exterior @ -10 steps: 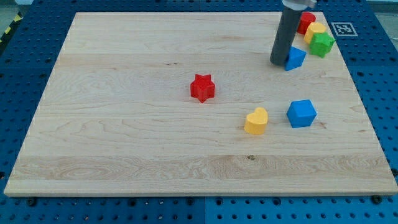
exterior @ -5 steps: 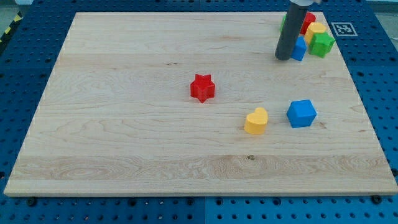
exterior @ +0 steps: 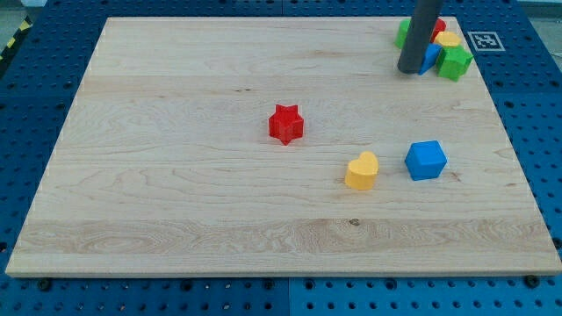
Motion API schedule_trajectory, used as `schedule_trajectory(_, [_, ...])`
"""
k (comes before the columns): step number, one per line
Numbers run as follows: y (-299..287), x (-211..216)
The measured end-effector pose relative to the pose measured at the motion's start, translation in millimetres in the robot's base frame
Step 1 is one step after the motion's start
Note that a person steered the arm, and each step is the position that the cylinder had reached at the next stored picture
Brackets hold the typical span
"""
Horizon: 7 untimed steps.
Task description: Slide the blue triangle closer to the group of blocks
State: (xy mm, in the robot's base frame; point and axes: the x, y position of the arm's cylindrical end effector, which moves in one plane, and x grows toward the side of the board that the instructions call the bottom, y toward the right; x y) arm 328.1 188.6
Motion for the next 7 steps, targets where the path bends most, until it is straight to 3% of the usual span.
schedule_trajectory(2, [37,8])
schedule_trajectory(6, [36,20])
schedule_trajectory(7, [36,6])
